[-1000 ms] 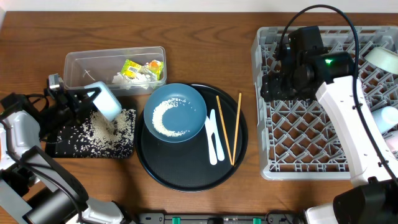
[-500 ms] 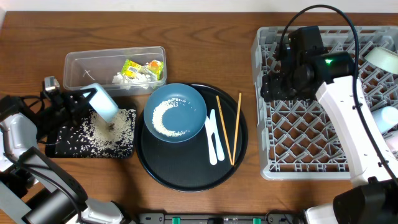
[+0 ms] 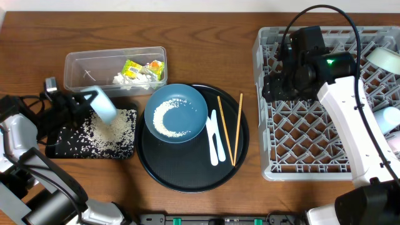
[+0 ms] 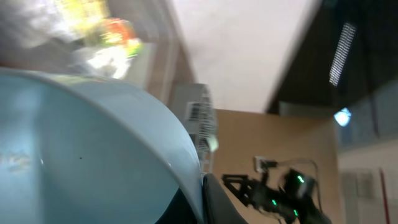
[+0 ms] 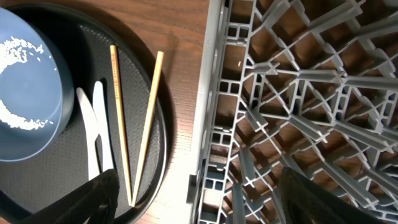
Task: Sort waste into correct bins and load items into the dishwasher rack
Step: 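Tilt the bowl with left gripper, pouring rice onto the black tray, then carry the emptied bowl with left gripper back onto the round tray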
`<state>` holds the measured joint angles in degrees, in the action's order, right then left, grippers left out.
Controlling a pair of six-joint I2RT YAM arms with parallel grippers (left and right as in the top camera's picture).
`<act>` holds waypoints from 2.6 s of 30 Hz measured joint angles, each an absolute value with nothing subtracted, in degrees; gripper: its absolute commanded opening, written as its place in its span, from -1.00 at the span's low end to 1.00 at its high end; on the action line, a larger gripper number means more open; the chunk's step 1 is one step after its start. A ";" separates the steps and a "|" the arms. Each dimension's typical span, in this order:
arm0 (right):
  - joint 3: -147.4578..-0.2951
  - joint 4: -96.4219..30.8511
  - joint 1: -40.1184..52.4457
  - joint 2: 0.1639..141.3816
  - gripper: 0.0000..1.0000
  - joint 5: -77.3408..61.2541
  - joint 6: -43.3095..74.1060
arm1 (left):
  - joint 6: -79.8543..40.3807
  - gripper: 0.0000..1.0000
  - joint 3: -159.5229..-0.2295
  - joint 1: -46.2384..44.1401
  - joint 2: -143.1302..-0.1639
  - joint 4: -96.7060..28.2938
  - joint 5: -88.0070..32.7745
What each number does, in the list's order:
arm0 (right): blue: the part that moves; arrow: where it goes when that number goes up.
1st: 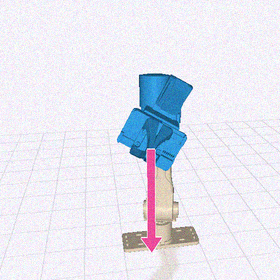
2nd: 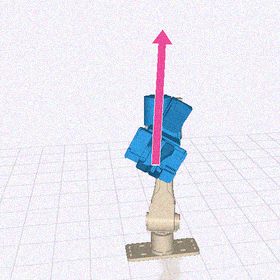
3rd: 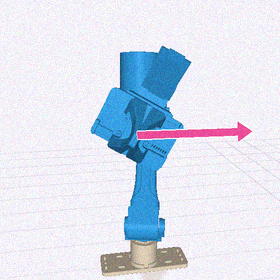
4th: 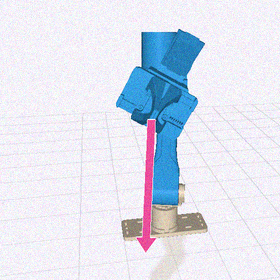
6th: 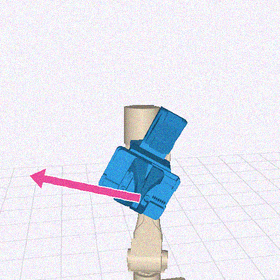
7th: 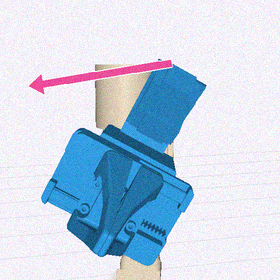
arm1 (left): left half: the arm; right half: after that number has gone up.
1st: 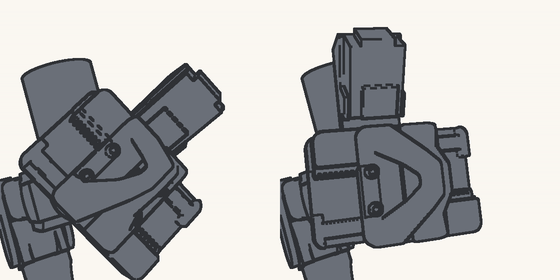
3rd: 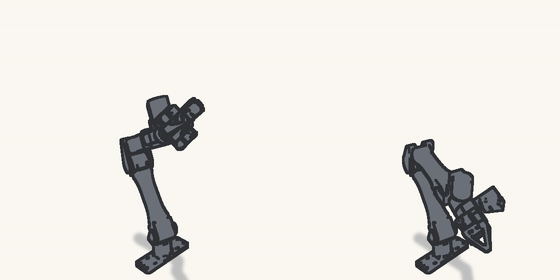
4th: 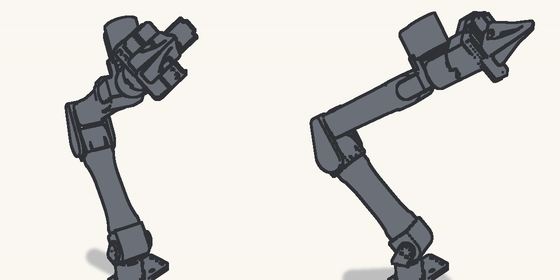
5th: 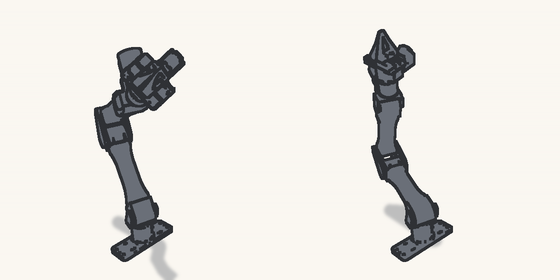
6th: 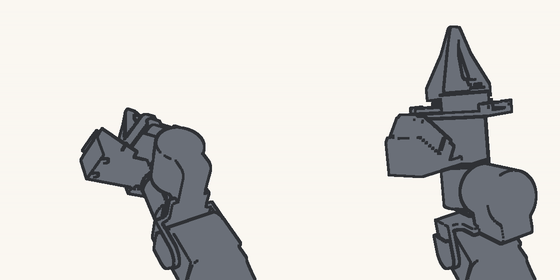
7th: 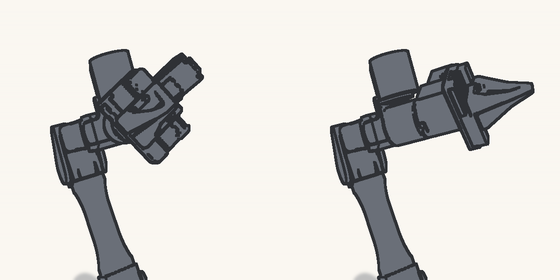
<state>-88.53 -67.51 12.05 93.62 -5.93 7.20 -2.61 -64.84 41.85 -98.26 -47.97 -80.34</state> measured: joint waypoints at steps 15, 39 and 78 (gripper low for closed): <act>-88.53 -67.53 12.05 93.62 0.59 -5.32 7.20 | 5.58 -0.88 -64.45 41.80 -98.43 -52.95 -83.99; -88.53 -67.24 12.05 93.62 0.60 -4.10 7.20 | 3.75 -0.88 -64.73 30.52 -78.37 -53.67 -69.36; -88.53 -67.05 12.05 93.62 0.64 -3.77 7.20 | -16.71 -0.24 -64.90 -43.18 -97.41 -43.62 -23.86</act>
